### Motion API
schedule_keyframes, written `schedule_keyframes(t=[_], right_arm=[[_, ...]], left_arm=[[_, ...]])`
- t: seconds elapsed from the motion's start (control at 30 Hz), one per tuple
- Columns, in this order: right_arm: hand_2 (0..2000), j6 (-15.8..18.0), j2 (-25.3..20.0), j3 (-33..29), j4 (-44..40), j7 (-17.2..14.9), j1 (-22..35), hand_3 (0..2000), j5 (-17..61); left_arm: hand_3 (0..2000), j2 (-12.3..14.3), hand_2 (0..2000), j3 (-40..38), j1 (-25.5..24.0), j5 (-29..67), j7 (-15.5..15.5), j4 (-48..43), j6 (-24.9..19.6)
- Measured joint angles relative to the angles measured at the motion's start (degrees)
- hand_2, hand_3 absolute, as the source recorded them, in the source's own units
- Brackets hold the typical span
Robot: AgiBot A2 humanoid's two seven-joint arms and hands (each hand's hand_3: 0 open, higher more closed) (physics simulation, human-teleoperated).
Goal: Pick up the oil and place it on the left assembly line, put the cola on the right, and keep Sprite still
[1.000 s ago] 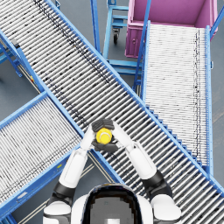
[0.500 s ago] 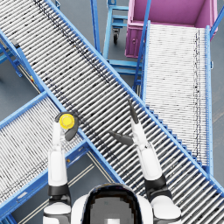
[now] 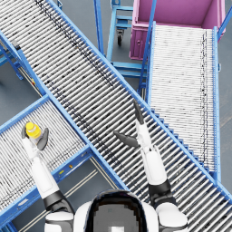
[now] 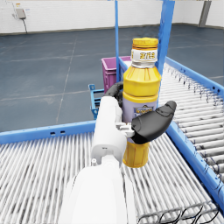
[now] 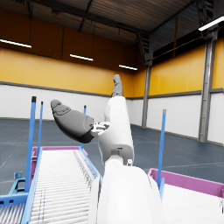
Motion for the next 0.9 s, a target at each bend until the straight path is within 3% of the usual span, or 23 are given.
schedule_keyframes(t=[0.03,0.07,0.4,0.7,0.9], right_arm=[[0,0.0,-0.1,0.0,-0.2,0.0,0.1,0,0.0],[0,0.0,-0.2,-0.1,-0.3,0.0,0.1,0,0.0],[0,0.0,-0.8,-3.0,0.9,0.0,-0.3,0,0.0],[0,0.0,-1.1,-4.3,0.8,0.0,0.0,0,0.0],[0,0.0,-0.9,-16.0,-1.6,0.0,3.7,0,0.0]], left_arm=[[40,-0.4,0,-1.5,0.4,0.0,0.0,0.6,0.4],[0,-1.1,0,-2.9,1.1,0.0,0.0,1.0,0.7],[0,-9.7,0,-6.7,9.8,0.0,-0.1,2.1,1.4],[0,-10.4,0,6.4,10.7,0.0,-0.1,-7.2,1.4],[0,-10.2,0,13.3,11.3,0.0,-0.1,-10.4,1.4]])
